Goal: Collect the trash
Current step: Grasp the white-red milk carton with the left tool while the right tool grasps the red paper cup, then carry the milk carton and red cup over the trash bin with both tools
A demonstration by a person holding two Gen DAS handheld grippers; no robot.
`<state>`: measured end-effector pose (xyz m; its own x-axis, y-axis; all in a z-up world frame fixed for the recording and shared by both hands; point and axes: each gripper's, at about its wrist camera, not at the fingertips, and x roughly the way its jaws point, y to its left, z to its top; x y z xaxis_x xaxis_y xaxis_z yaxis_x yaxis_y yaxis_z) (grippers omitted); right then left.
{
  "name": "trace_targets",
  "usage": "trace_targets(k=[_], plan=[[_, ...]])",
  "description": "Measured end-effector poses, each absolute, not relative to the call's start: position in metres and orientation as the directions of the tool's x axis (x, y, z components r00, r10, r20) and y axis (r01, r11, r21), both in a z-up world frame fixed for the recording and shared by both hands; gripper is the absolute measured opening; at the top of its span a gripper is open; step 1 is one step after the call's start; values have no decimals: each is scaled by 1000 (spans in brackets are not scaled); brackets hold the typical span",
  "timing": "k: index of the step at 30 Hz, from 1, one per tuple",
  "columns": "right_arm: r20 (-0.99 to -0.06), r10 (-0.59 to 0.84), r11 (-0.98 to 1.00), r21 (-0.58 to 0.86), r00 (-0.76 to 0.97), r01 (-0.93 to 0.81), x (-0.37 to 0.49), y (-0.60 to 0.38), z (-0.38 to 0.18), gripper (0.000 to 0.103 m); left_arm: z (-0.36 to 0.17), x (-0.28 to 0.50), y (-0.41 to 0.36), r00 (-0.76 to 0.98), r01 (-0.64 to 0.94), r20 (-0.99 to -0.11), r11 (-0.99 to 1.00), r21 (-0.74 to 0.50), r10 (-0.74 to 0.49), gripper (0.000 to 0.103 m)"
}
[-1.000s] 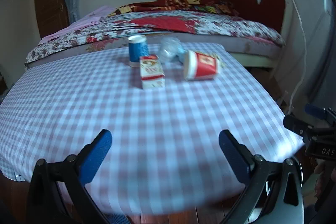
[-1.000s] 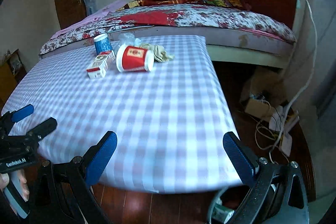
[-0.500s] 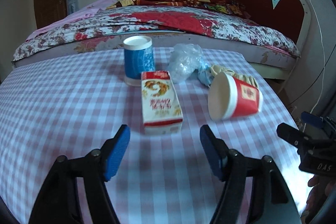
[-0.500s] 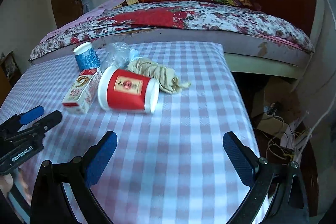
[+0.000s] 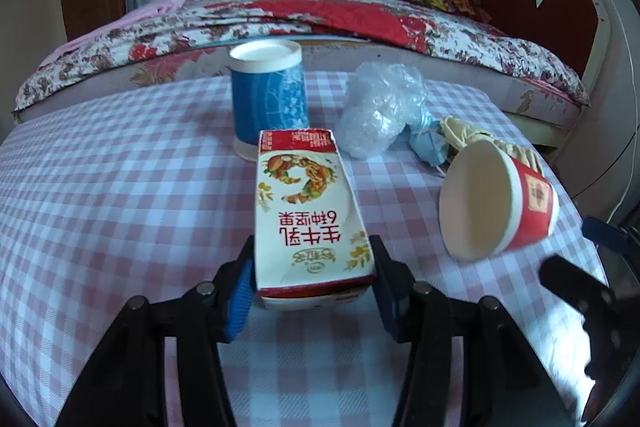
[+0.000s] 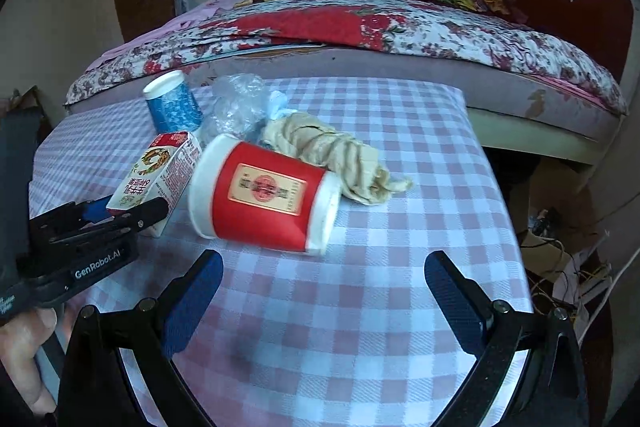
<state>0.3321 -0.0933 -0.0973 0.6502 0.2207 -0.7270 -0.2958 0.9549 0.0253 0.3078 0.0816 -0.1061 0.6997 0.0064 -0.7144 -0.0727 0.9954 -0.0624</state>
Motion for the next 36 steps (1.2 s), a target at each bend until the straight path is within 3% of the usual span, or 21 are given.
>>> trace_targets(k=[13, 14, 16, 36], plan=[[-739, 269, 954, 118, 618, -274, 362, -54, -108, 102, -101, 289, 89, 710, -75, -704, 995, -66, 7, 53], [-741, 278, 954, 139, 611, -265, 364, -55, -109, 100, -101, 288, 89, 710, -73, -704, 995, -65, 6, 53], [-741, 284, 954, 157, 608, -254, 365, -58, -111, 83, -99, 286, 88, 713, -68, -701, 996, -65, 3, 53], [-667, 248, 963, 90, 703, -255, 266, -123, -67, 83, -66, 212, 41, 757, 15, -652, 999, -45, -41, 53]])
